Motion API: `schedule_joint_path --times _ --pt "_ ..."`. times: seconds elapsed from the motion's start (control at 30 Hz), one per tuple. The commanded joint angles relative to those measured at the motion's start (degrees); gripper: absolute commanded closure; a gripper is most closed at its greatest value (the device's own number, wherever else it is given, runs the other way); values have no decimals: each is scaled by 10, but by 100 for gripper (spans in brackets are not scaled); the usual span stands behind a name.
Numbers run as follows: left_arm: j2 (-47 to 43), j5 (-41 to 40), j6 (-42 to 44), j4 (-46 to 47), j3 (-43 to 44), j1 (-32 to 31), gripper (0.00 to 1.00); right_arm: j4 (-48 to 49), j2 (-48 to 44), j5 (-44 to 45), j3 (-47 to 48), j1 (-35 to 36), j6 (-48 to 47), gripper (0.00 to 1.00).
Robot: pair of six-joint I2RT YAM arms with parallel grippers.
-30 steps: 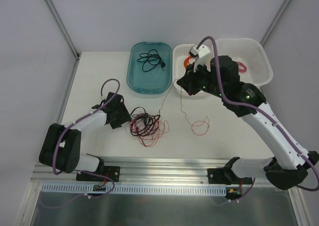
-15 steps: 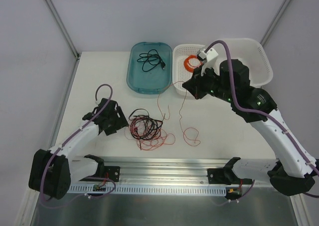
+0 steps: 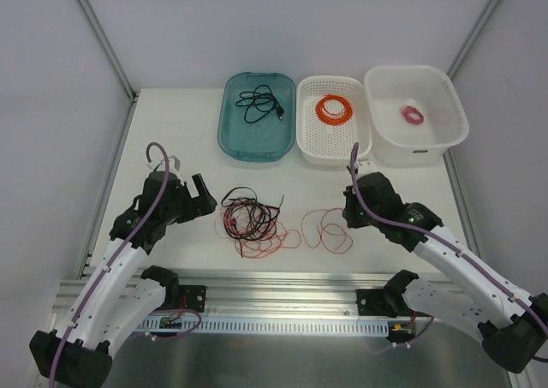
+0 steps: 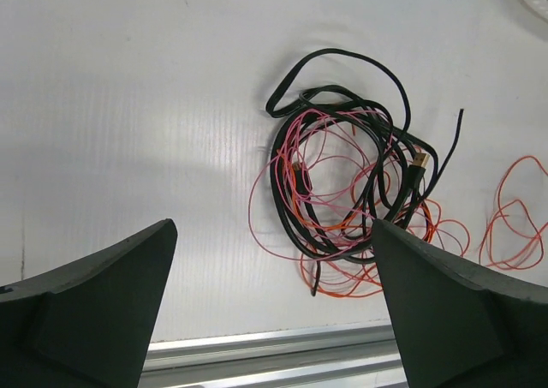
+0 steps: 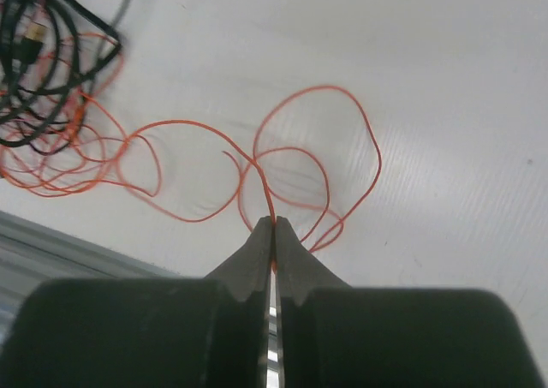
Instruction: Untangle the cables
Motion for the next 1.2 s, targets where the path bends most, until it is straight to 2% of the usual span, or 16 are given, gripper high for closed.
schedule_joint_path --times 0.0,0.1,0.2,0.23,0.37,0.4,0.5,0.6,0.83,1.17 --pt "-26 10 60 -14 17 -4 1 38 -18 36 -65 -3 96 99" --pt "-45 12 88 -14 13 -4 1 55 4 39 -113 -4 121 96" --pt "-66 11 113 -12 5 -4 1 76 37 34 -140 -6 141 88" --pt "-78 8 118 -6 2 -4 1 80 46 31 -143 -6 143 80" --pt "-110 -6 135 8 -22 -4 1 92 91 21 -137 -7 143 63" --pt "-115 -2 137 8 -25 -4 1 92 98 20 -135 -7 139 52" --pt "-134 -12 135 23 -35 -3 1 86 126 22 -122 -8 137 41" --pt "-139 -25 139 29 -34 -4 1 85 146 29 -116 -7 138 35" --pt "-132 -22 140 30 -34 -4 1 94 201 30 -100 -17 125 34" --pt "-131 -24 139 30 -36 -4 1 121 258 -12 -92 -64 98 38"
